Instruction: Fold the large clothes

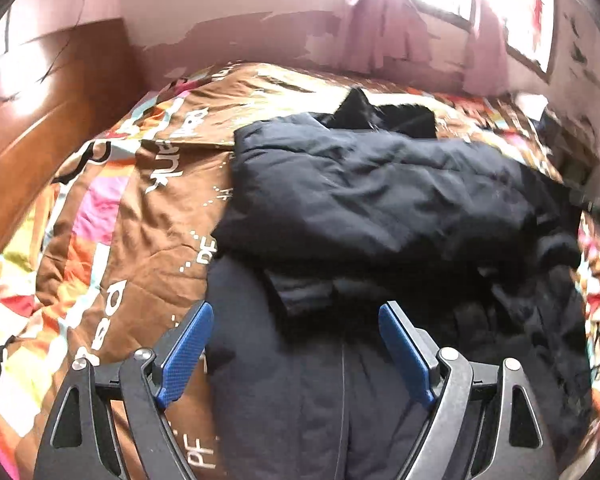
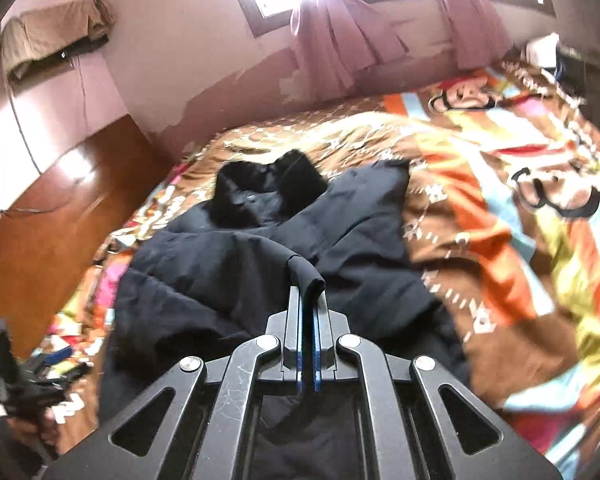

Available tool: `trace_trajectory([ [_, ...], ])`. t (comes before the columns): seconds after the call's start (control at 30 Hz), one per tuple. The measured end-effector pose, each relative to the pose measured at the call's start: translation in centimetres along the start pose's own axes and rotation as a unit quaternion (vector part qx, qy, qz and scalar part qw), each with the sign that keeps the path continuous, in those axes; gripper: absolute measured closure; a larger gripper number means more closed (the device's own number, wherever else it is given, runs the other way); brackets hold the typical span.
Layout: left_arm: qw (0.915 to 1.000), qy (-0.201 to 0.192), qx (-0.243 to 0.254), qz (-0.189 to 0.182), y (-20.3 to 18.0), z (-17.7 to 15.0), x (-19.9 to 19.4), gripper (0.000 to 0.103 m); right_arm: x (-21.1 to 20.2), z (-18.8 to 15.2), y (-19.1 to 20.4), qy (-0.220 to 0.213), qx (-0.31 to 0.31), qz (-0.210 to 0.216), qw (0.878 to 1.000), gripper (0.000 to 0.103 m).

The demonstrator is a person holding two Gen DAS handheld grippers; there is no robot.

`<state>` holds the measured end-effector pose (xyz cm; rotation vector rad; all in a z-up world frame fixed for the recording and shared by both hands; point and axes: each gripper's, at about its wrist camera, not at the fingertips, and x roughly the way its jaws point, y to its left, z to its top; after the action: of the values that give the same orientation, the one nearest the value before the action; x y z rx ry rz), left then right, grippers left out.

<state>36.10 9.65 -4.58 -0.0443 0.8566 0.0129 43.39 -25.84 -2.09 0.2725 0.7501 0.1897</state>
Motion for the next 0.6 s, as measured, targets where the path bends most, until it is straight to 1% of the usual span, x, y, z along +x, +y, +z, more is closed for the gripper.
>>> trace_trajectory([
  [0.03,1.0000,-0.002,-0.006,-0.001,0.3,0.5,0.3,0.019,0.6,0.5,0.0,0.005,-0.016,-0.021,1.000,0.099],
  [0.07,0.9999,-0.005,-0.010,-0.006,0.5,0.9,0.6,0.020,1.1,0.3,0.2,0.006,-0.029,-0.039,0.999,0.094],
  [0.1,0.9998,-0.010,-0.012,-0.014,0.6,1.5,0.9,0.020,1.1,0.8,0.7,0.001,-0.040,-0.056,0.998,0.090],
  [0.13,0.9995,-0.018,-0.012,-0.024,0.6,2.3,1.3,0.020,1.3,0.9,1.2,-0.015,-0.061,-0.081,0.995,0.087],
  [0.17,0.9991,-0.025,-0.010,-0.033,0.4,2.9,1.7,0.019,1.0,1.2,1.4,-0.033,-0.077,-0.095,0.992,0.075],
  [0.2,0.9985,-0.032,-0.007,-0.044,0.1,3.6,2.2,0.019,0.9,1.2,1.5,-0.052,-0.090,-0.102,0.989,0.054],
  [0.23,0.9977,-0.040,-0.002,-0.056,-0.3,4.5,2.9,0.020,0.6,1.3,1.6,-0.065,-0.097,-0.100,0.988,0.045],
  [0.27,0.9967,-0.046,0.004,-0.067,-0.9,5.3,3.5,0.019,0.7,1.6,2.1,-0.081,-0.108,-0.080,0.988,0.042],
  [0.33,0.9939,-0.056,0.017,-0.093,-2.4,6.9,5.5,0.020,2.2,2.3,3.5,-0.078,-0.141,-0.034,0.986,0.042],
  [0.4,0.9915,-0.049,0.024,-0.118,-3.8,8.2,7.6,0.020,3.8,2.6,4.6,-0.056,-0.159,0.014,0.986,0.042],
  [0.47,0.9894,-0.029,0.030,-0.139,-5.2,9.0,9.8,0.020,6.2,2.5,5.2,-0.012,-0.153,0.060,0.986,0.042],
  [0.53,0.9888,-0.005,0.039,-0.144,-6.3,9.0,11.4,0.020,8.0,1.6,5.4,0.027,-0.151,0.081,0.985,0.043],
  [0.6,0.9891,0.025,0.060,-0.132,-7.1,8.3,12.6,0.020,9.2,0.7,5.4,0.053,-0.166,0.075,0.982,0.043],
])
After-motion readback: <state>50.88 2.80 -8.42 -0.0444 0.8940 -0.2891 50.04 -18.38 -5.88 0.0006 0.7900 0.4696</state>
